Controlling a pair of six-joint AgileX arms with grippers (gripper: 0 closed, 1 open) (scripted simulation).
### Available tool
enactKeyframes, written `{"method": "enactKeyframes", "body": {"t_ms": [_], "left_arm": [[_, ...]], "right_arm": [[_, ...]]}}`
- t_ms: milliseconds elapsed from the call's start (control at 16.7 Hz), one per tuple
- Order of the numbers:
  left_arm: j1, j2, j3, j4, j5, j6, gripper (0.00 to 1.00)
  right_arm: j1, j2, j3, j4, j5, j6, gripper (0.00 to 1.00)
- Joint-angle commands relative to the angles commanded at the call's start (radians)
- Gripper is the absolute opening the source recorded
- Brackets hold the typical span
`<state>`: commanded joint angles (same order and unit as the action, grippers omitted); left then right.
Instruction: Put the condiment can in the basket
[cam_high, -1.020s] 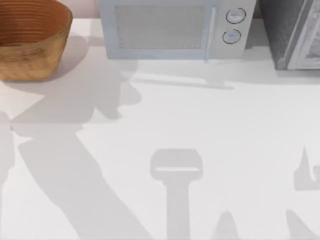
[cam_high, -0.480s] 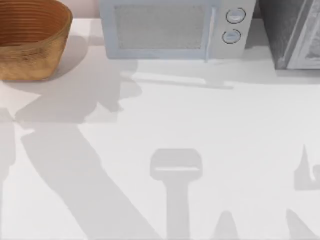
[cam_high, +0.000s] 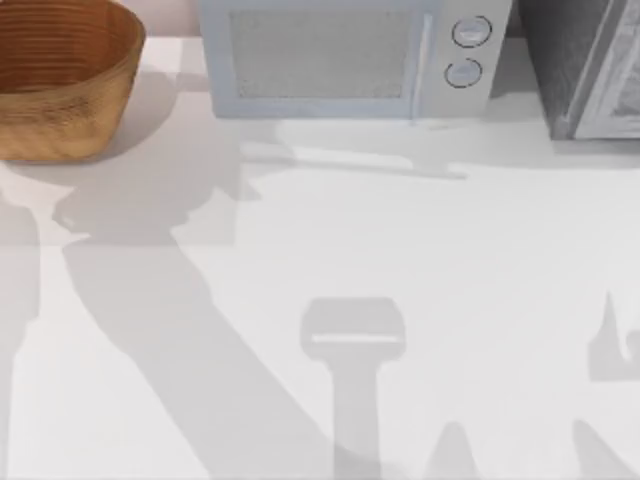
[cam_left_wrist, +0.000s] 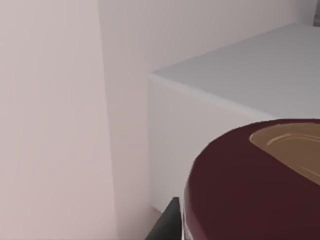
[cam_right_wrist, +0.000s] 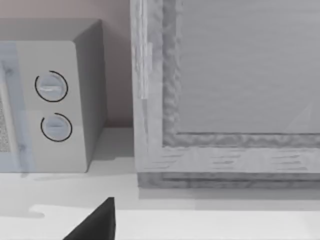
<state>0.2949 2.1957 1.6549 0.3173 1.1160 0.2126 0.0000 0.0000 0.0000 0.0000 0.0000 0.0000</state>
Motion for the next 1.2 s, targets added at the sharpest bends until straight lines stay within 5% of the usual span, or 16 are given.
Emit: {"method": "enactKeyframes", "body": {"t_ms": [60, 840, 1200], "left_arm": [[0.0, 0.0, 0.0, 0.0, 0.0, 0.0, 0.0], [0.0, 0.0, 0.0, 0.0, 0.0, 0.0, 0.98], [0.0, 0.0, 0.0, 0.0, 0.0, 0.0, 1.0]], "right_arm": [[0.0, 0.0, 0.0, 0.0, 0.0, 0.0, 1.0], [0.0, 0.0, 0.0, 0.0, 0.0, 0.0, 1.0], [0.0, 0.0, 0.0, 0.0, 0.0, 0.0, 1.0]]}}
